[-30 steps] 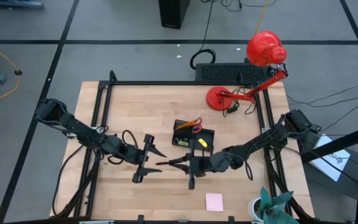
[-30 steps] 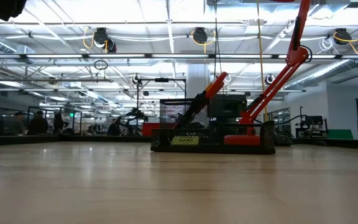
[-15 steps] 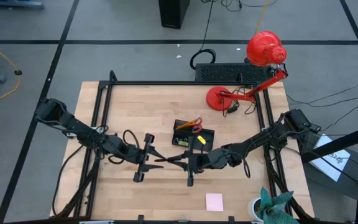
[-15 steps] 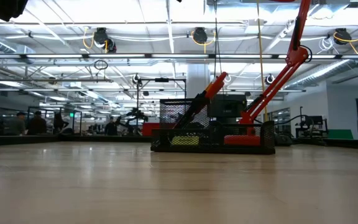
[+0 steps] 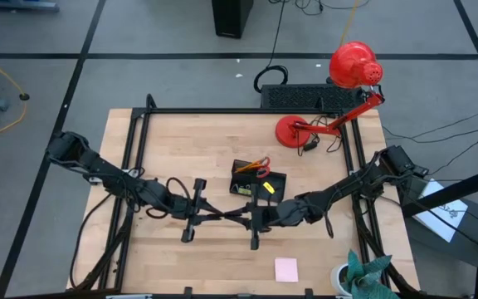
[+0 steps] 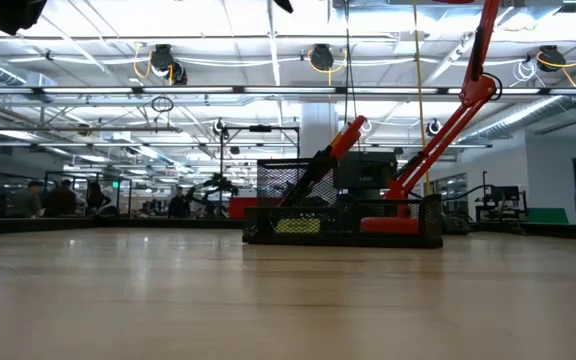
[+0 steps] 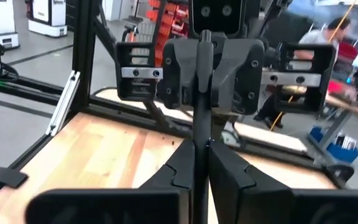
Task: Pick and place office supplies into organizer
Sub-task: Put the black pen into the black desk organizer
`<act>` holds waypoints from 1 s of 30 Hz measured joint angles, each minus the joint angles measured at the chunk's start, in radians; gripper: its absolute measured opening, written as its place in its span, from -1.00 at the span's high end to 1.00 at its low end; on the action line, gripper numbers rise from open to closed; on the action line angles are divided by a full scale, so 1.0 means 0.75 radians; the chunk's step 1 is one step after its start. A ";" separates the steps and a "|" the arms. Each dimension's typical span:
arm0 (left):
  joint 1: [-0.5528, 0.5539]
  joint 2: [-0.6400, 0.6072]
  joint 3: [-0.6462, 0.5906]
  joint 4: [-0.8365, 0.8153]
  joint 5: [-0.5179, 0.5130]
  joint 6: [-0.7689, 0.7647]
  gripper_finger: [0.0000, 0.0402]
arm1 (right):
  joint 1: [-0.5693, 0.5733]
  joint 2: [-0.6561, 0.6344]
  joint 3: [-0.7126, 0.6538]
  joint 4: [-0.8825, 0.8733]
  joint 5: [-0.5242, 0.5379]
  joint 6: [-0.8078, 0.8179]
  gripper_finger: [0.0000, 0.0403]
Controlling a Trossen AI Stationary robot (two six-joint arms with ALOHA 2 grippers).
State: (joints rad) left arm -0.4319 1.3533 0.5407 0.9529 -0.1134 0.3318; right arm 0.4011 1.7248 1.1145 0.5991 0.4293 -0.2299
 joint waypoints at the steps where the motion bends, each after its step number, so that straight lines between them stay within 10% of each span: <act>1: -0.001 0.000 0.000 -0.012 -0.010 -0.005 0.85 | 0.000 0.000 0.000 -0.019 0.001 0.024 0.88; 18: -0.003 0.002 0.283 -0.662 -0.178 -0.036 0.90 | 0.017 -0.001 0.001 -0.390 0.251 0.233 -0.05; 30: 0.075 -0.024 0.447 -0.959 -0.153 -0.003 0.90 | 0.140 -0.149 -0.101 -0.590 0.238 0.278 0.54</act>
State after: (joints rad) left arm -0.3758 1.3351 0.8757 0.2335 -0.2283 0.3295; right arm 0.5058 1.6129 1.0384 0.1569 0.6077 -0.0218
